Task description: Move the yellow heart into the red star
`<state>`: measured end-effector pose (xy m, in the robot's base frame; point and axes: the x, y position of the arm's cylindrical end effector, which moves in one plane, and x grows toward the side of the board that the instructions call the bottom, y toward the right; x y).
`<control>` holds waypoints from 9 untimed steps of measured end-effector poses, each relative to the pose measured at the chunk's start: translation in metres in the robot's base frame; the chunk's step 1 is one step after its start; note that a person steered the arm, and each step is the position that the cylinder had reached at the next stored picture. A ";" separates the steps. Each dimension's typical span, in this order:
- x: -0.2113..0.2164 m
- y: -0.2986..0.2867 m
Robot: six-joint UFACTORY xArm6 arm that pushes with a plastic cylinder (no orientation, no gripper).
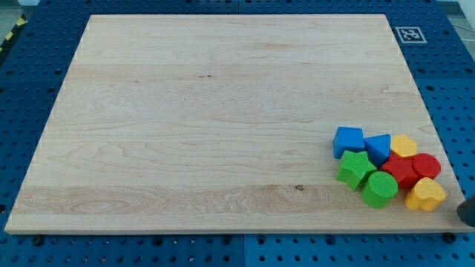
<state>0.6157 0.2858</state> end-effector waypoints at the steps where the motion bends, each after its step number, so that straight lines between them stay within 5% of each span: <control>1: 0.000 -0.015; 9: -0.004 -0.068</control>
<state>0.6120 0.2182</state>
